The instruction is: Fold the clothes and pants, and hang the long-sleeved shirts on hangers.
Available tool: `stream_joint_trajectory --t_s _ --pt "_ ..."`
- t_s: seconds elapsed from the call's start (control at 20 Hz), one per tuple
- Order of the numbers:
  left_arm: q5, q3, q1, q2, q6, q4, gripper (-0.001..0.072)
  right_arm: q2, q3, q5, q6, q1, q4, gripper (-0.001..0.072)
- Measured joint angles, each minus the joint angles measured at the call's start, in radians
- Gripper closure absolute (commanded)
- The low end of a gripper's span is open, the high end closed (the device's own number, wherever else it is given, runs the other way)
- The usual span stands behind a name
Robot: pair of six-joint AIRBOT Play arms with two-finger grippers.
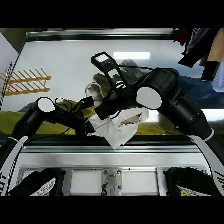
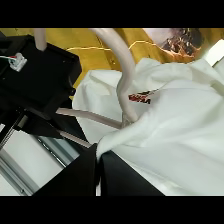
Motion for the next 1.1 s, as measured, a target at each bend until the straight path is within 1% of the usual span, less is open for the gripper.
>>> stream_joint_trajectory --t_s 0.05,0.1,0.4,0.6,0.75,0.85,0.9,0.95,1.1 --pt "0.002 0.000 0.000 0.000 0.000 0.000 0.0690 0.000 0.000 -0.003 0.000 0.000 0.005 0.0313" --pt "0.004 0.000 0.000 0.000 -0.002 -0.001 0.0690 0.000 0.000 -0.003 0.000 0.000 0.008 0.0151" --pt "0.003 0.000 0.000 0.000 -0.001 -0.001 0.0690 0.016 0.003 0.019 0.000 -0.006 0.007 0.0147" --pt "0.003 0.000 0.000 0.000 0.000 -0.001 0.0690 0.037 0.030 0.097 0.000 -0.032 0.014 0.0147" --pt "0.003 0.000 0.000 0.000 0.000 -0.001 0.0690 0.042 0.044 0.140 -0.016 -0.043 0.054 0.0146" --pt "0.002 0.000 0.000 0.000 0.000 -0.001 0.0690 0.043 0.050 0.158 -0.056 -0.050 0.110 0.0137" --pt "0.002 0.000 0.000 0.000 0.000 -0.001 0.0690 0.044 0.056 0.171 -0.084 -0.060 0.144 0.0109" --pt "0.002 0.000 0.000 0.000 0.000 -0.001 0.0690 0.044 0.061 0.188 -0.119 -0.078 0.177 0.0097" --pt "0.002 0.000 0.000 -0.001 0.000 -0.001 0.0690 0.044 0.077 0.257 -0.232 -0.193 0.307 0.0100"
